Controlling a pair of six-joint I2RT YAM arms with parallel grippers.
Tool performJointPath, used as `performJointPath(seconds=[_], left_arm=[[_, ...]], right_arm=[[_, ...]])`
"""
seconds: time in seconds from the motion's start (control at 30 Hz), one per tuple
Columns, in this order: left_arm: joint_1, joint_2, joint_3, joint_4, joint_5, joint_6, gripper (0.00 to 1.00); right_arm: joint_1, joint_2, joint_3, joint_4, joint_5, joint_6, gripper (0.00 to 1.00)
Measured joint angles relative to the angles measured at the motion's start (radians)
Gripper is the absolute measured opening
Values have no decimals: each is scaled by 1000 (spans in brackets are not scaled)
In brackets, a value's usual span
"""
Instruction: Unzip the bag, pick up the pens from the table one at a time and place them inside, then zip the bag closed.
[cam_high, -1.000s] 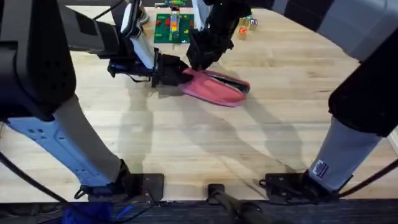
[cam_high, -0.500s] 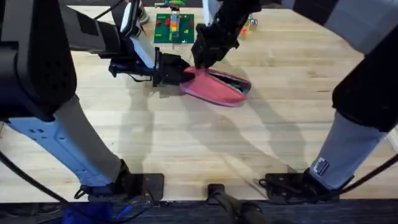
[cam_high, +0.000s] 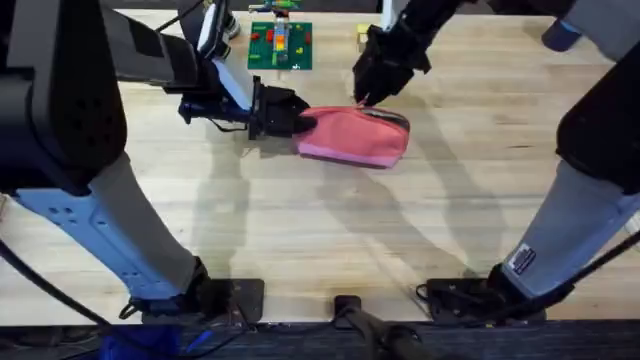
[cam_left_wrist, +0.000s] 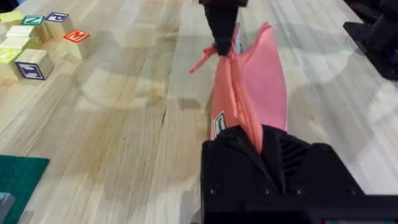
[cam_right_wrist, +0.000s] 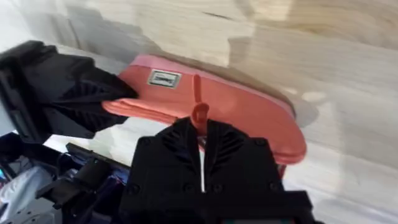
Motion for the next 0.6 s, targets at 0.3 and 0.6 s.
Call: performJointPath(seconds=[0.3, 0.6], left_arm=[[0, 0, 0, -6, -10, -1, 43], [-1, 0, 0, -7, -11, -1, 42]], right_arm=[[-69, 0, 0, -79, 78, -32, 33], [-169, 0, 0, -116, 193, -60, 33]])
